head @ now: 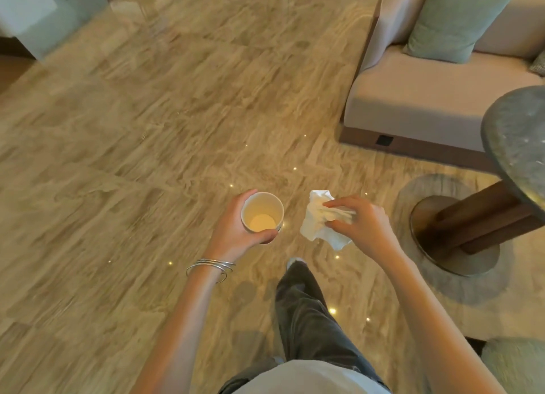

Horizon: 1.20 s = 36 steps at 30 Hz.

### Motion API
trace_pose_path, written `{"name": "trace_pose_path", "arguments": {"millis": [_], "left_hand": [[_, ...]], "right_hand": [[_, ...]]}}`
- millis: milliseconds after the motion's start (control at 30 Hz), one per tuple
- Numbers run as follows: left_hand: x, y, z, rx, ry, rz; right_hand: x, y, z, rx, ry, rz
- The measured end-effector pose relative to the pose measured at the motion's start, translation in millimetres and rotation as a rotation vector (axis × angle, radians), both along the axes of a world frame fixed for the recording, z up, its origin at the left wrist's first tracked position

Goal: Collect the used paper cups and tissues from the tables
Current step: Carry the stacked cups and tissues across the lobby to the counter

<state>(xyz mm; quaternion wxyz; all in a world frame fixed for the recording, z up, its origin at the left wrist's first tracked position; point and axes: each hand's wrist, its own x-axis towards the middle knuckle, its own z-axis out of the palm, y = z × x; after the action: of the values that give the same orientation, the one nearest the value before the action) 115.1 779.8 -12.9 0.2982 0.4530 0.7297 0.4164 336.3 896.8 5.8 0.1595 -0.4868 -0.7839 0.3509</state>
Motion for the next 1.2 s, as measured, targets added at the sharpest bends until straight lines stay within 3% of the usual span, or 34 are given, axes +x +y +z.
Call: {"name": "trace_pose_path", "arguments": {"millis": [367,667,1200], "left_hand": [[-81,235,22,0.034,-0.019,0.034],[-147,386,7,0.010,-0.023,-0.025],[-320,699,31,0.014,-0.034,-0.194]], "right_hand": [[-86,240,25,0.018,0.026,0.000],[-148,384,14,0.003,0.033,-0.011],[-300,653,23,0.006,0.136,-0.228]]}}
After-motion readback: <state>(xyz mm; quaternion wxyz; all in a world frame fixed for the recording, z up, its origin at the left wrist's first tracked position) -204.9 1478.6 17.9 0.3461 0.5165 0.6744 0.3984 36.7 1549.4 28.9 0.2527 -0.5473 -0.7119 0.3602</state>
